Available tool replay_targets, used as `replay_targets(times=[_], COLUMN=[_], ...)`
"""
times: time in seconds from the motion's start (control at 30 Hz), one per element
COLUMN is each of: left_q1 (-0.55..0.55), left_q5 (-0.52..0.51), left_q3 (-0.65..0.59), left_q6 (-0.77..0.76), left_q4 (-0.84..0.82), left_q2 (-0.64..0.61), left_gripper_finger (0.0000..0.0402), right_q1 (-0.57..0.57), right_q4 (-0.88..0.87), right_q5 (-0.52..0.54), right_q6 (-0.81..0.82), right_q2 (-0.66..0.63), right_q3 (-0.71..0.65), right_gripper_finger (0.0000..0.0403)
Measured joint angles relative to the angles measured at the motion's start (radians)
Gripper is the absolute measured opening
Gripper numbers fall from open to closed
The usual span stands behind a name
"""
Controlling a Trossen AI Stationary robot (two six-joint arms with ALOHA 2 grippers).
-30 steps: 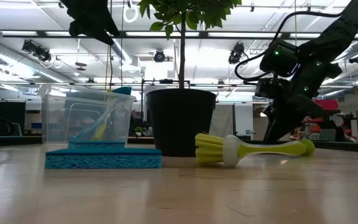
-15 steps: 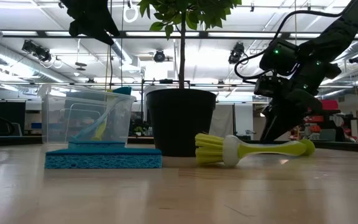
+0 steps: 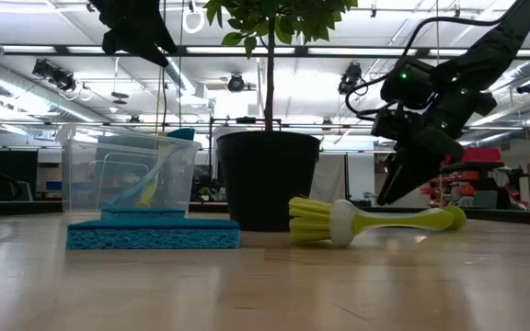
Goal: Pick & Place Kitchen Sink Supplies
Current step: Put the blue sponge into the bottom right transparent bin
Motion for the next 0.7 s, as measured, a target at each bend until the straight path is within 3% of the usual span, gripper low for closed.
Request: replay_targets(times=[0.7], left_q1=[0.000], left_q5=[0.000], left_q3=[0.000], left_q6=[0.000], left_q4=[0.000], left_q2=[0.000], left_gripper_finger=[0.0195], right_q1=[-0.054], right_q4=[0.054], right_q5=[-0.149], right_q6=[-0.059], right_q2=[0.132], right_q3=[0.001], right_gripper_finger=[0.0166])
